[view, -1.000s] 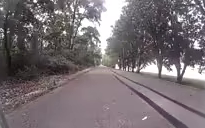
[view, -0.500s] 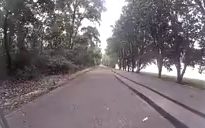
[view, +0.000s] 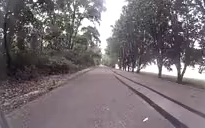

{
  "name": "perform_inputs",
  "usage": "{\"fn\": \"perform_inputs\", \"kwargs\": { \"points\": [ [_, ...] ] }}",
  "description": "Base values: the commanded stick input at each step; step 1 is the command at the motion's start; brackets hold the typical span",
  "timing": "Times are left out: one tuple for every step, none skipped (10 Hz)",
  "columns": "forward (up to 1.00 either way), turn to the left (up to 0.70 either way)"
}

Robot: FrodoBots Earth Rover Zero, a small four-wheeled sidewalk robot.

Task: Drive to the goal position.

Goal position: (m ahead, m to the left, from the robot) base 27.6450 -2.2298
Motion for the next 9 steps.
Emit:
{"fn": "perform_inputs", "kwargs": {
  "points": [
    [0.07,0.0],
    [0.07,0.0],
    [0.07,0.0],
    [0.07,0.0],
    [0.07,0.0],
    [0.07,0.0],
    [0.07,0.0],
    [0.07,0.0],
    [0.07,0.0]
  ]
}}
